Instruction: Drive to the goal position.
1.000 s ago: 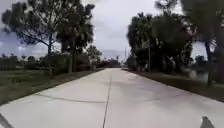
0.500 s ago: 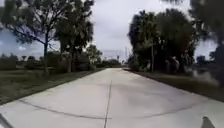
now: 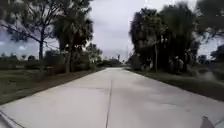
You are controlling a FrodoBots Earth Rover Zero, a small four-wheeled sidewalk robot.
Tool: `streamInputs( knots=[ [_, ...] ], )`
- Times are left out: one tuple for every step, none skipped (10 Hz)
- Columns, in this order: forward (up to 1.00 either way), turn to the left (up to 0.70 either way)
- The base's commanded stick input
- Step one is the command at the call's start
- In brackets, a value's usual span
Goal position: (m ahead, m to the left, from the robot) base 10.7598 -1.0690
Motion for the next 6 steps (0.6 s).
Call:
streamInputs(
  knots=[
    [0.85, 0.00],
    [0.85, 0.00],
    [0.85, 0.00],
    [0.85, 0.00],
    [0.85, 0.00],
    [0.85, 0.00]
  ],
)
